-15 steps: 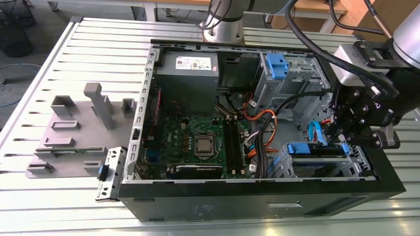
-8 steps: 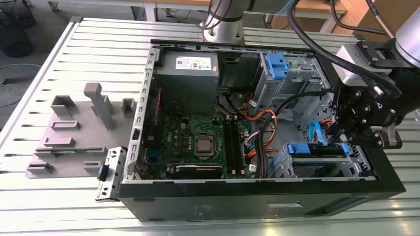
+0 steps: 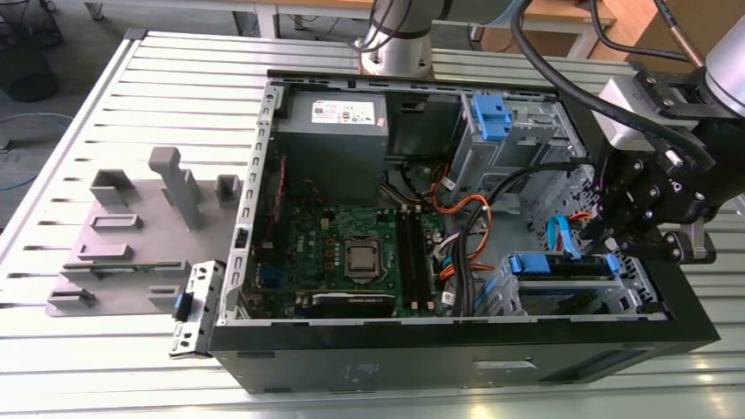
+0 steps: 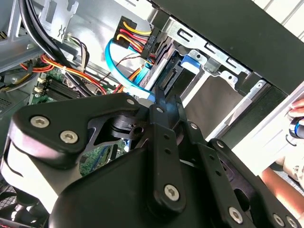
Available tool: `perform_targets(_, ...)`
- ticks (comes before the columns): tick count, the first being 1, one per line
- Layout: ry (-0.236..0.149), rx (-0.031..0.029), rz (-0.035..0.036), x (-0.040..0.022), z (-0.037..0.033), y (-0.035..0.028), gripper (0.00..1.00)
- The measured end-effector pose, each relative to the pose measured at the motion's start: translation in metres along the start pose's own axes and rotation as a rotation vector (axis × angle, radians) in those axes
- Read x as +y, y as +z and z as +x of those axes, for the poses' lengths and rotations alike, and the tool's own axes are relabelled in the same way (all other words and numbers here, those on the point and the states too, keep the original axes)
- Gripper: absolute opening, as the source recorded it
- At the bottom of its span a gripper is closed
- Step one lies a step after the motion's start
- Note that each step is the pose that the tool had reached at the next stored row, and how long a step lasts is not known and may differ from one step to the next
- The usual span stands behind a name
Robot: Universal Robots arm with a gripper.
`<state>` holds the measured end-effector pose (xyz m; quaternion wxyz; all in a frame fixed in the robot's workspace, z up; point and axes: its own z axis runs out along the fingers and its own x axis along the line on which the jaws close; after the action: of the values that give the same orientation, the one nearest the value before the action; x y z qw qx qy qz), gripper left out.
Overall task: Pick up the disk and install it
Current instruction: 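Insert the second disk wire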
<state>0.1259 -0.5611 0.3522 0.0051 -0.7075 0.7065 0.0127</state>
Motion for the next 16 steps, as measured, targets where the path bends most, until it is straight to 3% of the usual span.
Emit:
perform_targets(8,0.0,0.0,0.0,0.0,-0.0022,0.0,0.24)
perform_targets(16,0.0,0.0,0.0,0.0,-0.0117,0.0003,0.24)
